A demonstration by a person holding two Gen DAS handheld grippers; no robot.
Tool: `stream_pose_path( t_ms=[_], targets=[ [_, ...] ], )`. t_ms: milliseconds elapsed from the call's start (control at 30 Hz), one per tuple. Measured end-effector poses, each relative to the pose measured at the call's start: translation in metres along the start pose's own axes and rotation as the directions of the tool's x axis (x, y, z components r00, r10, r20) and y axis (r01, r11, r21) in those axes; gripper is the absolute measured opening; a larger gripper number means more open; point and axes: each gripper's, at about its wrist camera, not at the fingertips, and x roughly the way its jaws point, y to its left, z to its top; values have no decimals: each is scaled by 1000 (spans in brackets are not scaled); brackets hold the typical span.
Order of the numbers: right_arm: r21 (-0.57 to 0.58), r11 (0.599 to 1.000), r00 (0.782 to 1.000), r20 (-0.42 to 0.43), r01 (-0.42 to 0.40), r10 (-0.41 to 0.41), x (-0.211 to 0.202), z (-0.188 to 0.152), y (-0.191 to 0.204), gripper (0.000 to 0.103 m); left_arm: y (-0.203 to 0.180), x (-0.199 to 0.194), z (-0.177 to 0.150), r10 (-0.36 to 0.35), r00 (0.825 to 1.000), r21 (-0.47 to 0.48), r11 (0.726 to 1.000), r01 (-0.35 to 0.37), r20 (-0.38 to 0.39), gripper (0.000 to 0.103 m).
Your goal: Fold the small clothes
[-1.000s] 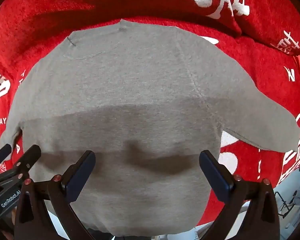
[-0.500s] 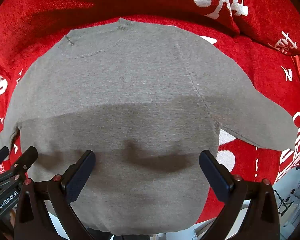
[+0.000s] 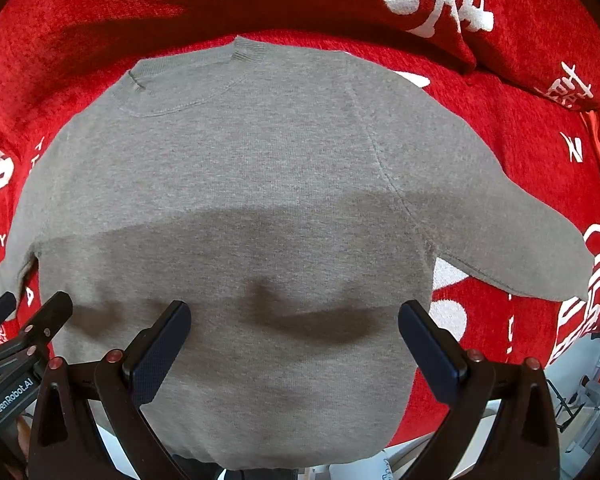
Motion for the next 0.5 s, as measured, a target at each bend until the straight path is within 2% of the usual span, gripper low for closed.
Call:
stream_pose_path(
  t_ms=[500],
  targets=[
    [-3,1000,1000,5,9,-9,-3,2,9,103,1,-1,-1,1,1000,-4,1000,-1,-3,103]
  ],
)
